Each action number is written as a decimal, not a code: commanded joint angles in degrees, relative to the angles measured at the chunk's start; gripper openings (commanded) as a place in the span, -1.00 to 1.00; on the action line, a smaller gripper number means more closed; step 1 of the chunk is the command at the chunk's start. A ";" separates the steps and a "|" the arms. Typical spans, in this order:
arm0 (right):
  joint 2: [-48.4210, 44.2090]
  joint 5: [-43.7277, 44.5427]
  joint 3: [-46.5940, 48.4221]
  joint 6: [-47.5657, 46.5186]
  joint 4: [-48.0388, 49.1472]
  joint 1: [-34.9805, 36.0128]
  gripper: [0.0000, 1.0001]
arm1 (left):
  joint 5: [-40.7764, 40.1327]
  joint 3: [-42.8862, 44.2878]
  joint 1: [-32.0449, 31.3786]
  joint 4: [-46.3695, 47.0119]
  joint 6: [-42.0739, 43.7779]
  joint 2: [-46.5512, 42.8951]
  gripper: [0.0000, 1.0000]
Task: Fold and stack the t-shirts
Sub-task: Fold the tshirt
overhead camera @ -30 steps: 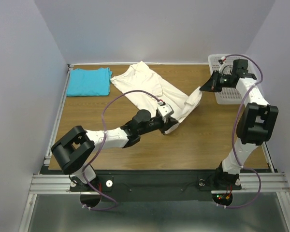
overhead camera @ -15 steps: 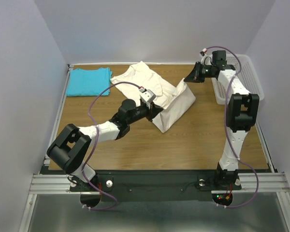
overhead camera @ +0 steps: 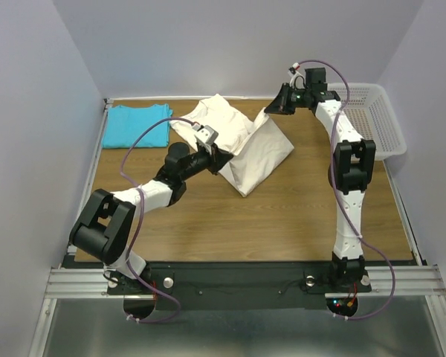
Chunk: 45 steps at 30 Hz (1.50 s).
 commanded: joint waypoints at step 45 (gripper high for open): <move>11.34 7.29 12.46 9.90 15.61 5.71 -0.99 | 3.76 4.49 12.40 6.73 -9.01 10.58 -1.00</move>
